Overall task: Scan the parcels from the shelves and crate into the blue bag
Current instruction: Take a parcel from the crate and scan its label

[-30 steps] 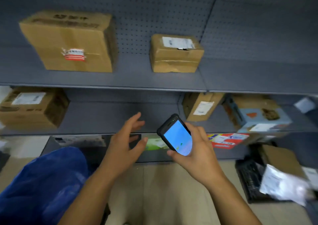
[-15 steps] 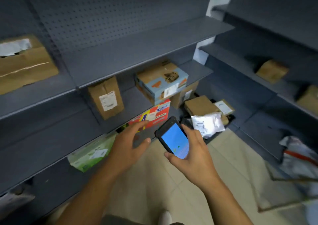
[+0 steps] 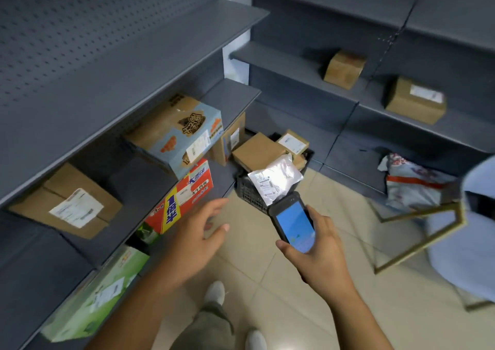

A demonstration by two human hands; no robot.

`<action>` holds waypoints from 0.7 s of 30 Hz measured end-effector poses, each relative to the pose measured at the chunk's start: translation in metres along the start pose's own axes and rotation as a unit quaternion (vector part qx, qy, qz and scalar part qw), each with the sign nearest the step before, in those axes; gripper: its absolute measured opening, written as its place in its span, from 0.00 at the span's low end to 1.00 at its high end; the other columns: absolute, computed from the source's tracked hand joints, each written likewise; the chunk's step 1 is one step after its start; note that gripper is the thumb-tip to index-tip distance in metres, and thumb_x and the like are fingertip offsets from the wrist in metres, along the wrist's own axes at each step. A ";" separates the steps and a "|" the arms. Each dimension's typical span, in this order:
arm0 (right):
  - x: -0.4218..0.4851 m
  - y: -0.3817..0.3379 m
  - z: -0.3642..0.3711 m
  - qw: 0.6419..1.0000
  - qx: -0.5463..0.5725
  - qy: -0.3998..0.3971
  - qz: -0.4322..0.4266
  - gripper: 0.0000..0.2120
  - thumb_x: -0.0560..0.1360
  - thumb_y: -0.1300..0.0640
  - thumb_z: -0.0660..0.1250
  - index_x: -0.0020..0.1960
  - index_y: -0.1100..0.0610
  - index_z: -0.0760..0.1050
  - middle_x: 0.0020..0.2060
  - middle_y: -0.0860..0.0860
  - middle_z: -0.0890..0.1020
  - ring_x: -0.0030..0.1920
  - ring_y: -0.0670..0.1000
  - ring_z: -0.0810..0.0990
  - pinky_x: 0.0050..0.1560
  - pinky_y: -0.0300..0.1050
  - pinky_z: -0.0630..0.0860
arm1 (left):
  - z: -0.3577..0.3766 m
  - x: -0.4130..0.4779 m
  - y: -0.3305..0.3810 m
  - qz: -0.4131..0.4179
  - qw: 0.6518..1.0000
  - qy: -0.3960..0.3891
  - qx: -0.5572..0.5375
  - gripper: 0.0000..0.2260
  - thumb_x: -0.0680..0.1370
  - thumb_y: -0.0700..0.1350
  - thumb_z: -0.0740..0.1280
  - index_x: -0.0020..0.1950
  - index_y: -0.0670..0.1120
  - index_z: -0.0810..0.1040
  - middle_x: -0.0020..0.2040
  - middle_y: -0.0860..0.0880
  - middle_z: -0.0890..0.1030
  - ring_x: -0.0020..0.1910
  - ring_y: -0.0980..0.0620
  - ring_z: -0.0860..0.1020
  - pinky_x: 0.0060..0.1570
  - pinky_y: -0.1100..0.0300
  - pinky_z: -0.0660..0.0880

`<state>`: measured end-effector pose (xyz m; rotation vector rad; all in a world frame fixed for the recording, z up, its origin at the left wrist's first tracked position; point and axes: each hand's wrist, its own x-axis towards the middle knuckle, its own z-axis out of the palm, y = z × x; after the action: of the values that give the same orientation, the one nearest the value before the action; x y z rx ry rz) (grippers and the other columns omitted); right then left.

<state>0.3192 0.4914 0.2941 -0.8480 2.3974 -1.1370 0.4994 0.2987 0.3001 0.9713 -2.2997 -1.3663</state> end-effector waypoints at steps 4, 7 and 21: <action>0.038 -0.009 0.020 0.999 -0.014 0.011 0.026 0.40 0.64 0.39 0.76 0.70 0.35 0.61 0.54 0.31 0.67 0.51 0.43 0.74 0.38 0.55 0.82 | -0.008 0.057 -0.014 0.009 1.000 -0.021 -0.016 0.21 0.80 0.39 0.69 0.71 0.55 0.75 0.66 0.58 0.77 0.64 0.69 0.74 0.56 0.74 0.73; 0.067 -0.015 0.034 0.998 -0.033 0.025 0.052 0.42 0.64 0.38 0.76 0.73 0.39 0.60 0.55 0.34 0.67 0.51 0.45 0.74 0.38 0.55 0.82 | -0.017 0.103 -0.028 0.009 0.999 -0.040 -0.029 0.20 0.80 0.37 0.68 0.68 0.55 0.76 0.64 0.56 0.78 0.62 0.68 0.75 0.54 0.75 0.73; 0.176 0.017 0.037 0.992 -0.067 0.021 0.108 0.42 0.63 0.41 0.78 0.73 0.48 0.65 0.58 0.44 0.71 0.50 0.38 0.68 0.44 0.25 0.66 | 0.028 0.254 -0.061 -0.036 0.993 -0.111 -0.005 0.15 0.84 0.40 0.63 0.70 0.52 0.75 0.60 0.60 0.79 0.61 0.64 0.76 0.63 0.61 0.73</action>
<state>0.1998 0.3641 0.2476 -0.5907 2.5497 -0.9286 0.3230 0.1249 0.2116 0.9500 -2.4350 -1.5860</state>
